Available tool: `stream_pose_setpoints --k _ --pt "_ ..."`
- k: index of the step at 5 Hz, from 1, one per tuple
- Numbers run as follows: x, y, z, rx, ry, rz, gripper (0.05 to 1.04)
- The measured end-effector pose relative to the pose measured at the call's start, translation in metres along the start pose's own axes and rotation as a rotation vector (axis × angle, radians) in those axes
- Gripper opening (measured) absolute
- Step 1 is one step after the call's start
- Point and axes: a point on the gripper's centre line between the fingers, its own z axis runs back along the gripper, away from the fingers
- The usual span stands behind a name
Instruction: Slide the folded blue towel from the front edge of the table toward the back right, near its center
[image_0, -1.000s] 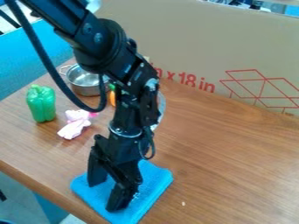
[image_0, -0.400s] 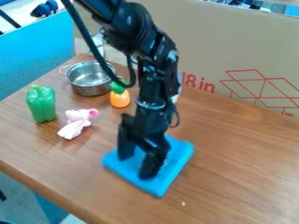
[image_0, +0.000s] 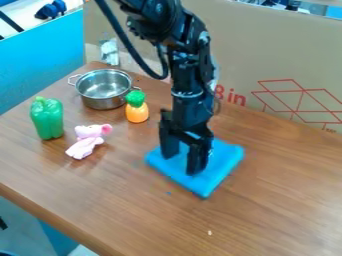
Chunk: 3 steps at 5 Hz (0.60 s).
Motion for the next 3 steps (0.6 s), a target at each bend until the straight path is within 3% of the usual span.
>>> stream_pose_setpoints --k 1,3 --pt "0.006 0.001 0.002 0.001 -0.031 -0.033 1.001" --pt "0.01 0.008 0.013 -0.011 -0.172 -0.019 1.001"
